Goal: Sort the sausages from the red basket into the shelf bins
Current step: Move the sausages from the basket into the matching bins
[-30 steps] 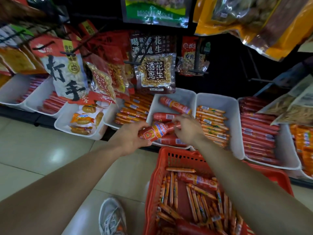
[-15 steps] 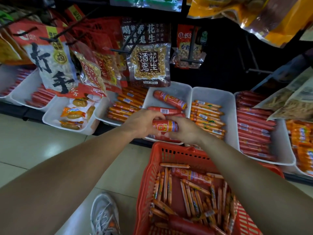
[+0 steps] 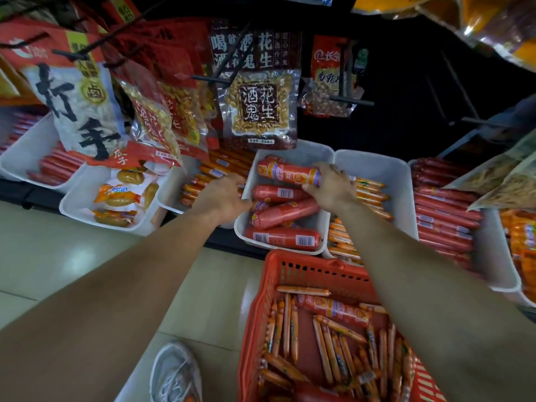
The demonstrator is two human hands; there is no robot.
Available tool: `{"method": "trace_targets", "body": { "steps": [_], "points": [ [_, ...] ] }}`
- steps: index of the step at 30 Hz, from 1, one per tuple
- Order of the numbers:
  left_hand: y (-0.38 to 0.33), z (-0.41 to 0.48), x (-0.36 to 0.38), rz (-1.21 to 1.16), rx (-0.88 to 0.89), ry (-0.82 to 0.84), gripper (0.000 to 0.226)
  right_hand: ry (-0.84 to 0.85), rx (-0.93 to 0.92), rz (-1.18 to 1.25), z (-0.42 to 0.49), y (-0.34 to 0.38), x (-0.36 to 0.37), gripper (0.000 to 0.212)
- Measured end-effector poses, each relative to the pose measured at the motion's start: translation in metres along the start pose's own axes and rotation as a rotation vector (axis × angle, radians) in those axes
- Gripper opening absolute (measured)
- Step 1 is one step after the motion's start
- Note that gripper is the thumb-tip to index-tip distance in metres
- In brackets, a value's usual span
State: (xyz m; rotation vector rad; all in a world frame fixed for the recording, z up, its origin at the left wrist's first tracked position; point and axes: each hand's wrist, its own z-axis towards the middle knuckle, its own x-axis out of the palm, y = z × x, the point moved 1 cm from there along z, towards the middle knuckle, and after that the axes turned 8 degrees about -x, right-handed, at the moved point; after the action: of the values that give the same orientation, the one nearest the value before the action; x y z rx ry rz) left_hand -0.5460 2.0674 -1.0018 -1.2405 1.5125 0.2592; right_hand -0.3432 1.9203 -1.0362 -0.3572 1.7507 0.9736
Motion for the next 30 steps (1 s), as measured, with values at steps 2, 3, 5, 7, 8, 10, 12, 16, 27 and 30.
{"method": "trace_targets", "body": {
  "steps": [2, 3, 5, 7, 8, 10, 12, 16, 27, 30],
  "points": [
    [0.0, 0.0, 0.003, 0.011, 0.012, 0.02, 0.055, 0.026, 0.058, -0.138, 0.0, 0.009, 0.004, 0.082],
    [-0.001, -0.001, 0.005, 0.018, 0.026, 0.03, 0.054, 0.013, 0.055, -0.184, -0.005, 0.012, 0.006, 0.082],
    [-0.002, -0.003, 0.012, 0.035, 0.058, 0.047, 0.048, -0.032, -0.076, -0.277, -0.016, 0.014, 0.014, 0.065],
    [-0.001, -0.004, 0.019, 0.076, 0.084, 0.047, 0.044, 0.049, -0.261, -0.315, -0.025, 0.012, 0.023, 0.052],
    [-0.001, -0.004, 0.022, 0.093, 0.094, 0.045, 0.044, 0.132, -0.315, -0.31, -0.027, 0.011, 0.027, 0.051],
    [0.0, -0.005, 0.026, 0.115, 0.105, 0.043, 0.042, 0.258, -0.345, -0.3, -0.025, 0.006, 0.034, 0.056],
    [0.002, -0.007, 0.028, 0.125, 0.103, 0.05, 0.042, 0.291, -0.351, -0.303, -0.02, 0.004, 0.036, 0.06],
    [0.005, -0.005, 0.025, 0.074, 0.08, 0.06, 0.04, 0.311, -0.359, -0.348, -0.007, 0.005, 0.039, 0.065],
    [0.004, -0.001, 0.024, -0.022, 0.046, 0.045, 0.043, 0.303, -0.345, -0.432, -0.01, 0.013, 0.044, 0.065],
    [0.007, -0.003, 0.024, -0.027, 0.048, 0.065, 0.038, 0.374, -0.296, -0.418, -0.006, 0.018, 0.039, 0.068]
  ]
}}
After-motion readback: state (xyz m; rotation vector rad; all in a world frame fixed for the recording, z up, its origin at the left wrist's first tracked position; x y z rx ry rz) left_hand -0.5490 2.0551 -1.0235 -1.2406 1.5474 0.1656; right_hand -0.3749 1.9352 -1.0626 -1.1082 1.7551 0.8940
